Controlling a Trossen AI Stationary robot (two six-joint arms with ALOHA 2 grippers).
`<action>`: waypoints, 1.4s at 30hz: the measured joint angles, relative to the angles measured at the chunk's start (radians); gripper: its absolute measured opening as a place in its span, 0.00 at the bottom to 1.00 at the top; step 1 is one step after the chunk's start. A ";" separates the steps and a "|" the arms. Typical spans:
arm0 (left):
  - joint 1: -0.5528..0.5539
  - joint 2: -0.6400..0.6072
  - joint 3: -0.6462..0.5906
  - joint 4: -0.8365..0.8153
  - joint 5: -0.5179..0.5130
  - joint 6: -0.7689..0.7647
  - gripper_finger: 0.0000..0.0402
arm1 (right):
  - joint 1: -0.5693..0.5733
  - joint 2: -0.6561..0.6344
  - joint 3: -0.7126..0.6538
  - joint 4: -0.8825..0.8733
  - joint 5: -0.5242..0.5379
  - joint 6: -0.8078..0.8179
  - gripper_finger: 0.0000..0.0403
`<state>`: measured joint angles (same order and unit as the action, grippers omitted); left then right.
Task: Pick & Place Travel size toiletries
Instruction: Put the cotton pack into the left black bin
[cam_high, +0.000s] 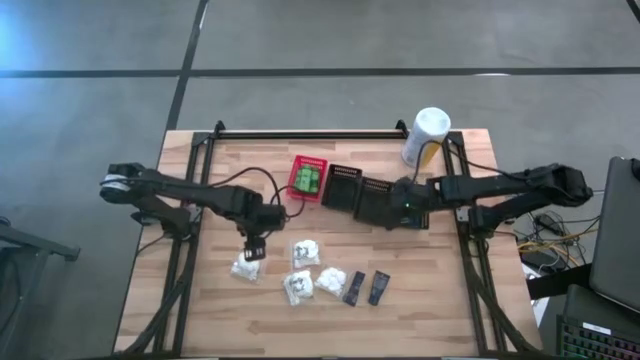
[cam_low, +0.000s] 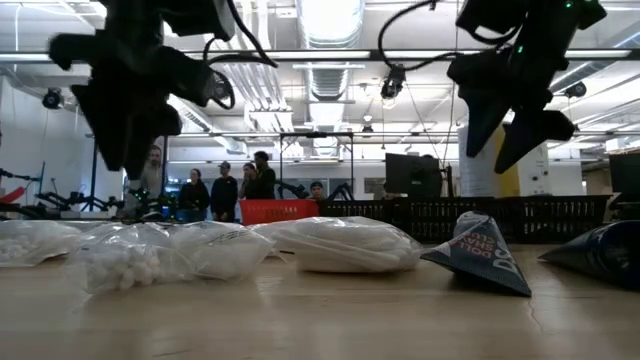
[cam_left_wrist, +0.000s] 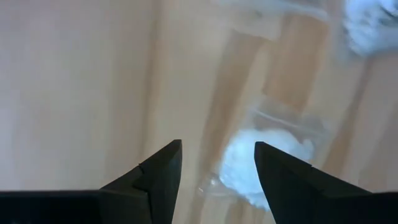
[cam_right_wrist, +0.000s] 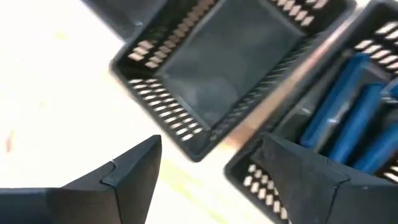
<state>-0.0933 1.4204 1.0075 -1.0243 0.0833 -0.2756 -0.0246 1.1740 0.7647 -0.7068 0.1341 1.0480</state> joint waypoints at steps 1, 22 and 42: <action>-0.011 0.000 -0.003 -0.002 0.016 0.031 0.51 | 0.013 0.000 0.000 0.010 0.000 0.000 0.70; -0.017 0.000 -0.219 0.321 0.160 0.279 0.51 | 0.062 0.006 0.000 0.100 0.026 0.002 0.71; 0.031 0.000 -0.360 0.504 0.343 0.255 0.51 | 0.062 0.023 0.001 0.122 0.024 0.031 0.75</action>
<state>-0.0628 1.4204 0.6473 -0.5205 0.4259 -0.0207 0.0372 1.1972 0.7654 -0.5849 0.1583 1.0790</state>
